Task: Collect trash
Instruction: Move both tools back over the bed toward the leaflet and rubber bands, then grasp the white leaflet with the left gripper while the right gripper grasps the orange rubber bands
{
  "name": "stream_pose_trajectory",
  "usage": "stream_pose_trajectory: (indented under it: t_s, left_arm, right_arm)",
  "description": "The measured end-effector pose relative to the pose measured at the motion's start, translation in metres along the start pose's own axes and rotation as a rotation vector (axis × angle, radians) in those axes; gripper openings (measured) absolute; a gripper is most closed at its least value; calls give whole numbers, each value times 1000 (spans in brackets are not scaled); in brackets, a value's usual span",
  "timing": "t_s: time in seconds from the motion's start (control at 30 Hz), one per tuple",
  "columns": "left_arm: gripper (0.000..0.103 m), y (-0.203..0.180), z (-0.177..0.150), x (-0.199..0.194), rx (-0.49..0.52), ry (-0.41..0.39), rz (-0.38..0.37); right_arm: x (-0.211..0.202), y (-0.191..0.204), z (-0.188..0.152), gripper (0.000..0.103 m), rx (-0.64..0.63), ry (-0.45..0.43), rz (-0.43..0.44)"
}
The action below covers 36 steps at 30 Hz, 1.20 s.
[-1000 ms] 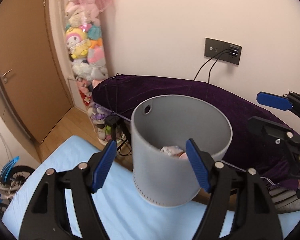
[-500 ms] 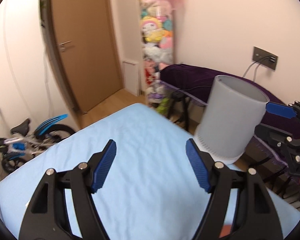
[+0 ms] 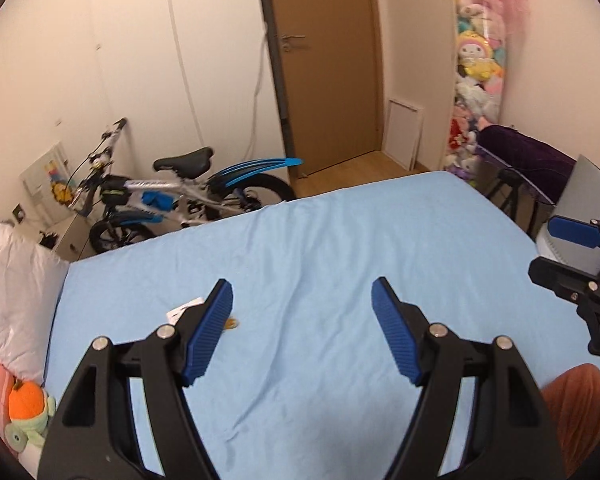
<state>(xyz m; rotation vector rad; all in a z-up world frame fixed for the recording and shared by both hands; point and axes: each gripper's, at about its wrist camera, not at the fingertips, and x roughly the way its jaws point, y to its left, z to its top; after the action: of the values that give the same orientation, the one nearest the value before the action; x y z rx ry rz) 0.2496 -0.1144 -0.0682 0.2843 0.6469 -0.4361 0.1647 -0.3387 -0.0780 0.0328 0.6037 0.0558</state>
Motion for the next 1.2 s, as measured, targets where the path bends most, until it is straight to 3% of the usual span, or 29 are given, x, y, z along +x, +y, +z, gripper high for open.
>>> stream_pose_trajectory:
  t_s: [0.2,0.47,0.77,1.07,1.17,1.2]
  left_arm:
    - [72,87,-43,37,-134,83,76]
    - [72,155,-92,99,-197,167,112]
    - [72,181,-126,187,-187,259,97]
    - [70,189,-132,247,-105,276,113]
    - [44,189,-135,259,-100,291,88]
    - [30,190,-136,262,-103,298,80]
  right_arm:
    - [72,76,2,66,-72,43,97]
    - [186,141,-5,66,-132,146,187]
    - [282,154,-14,66,-146,236,214]
    - [326,155,-18,66,-159,268,217]
    - [335,157,-20,66,-166,277,215]
    - [337,157,-21,66,-170,280,216]
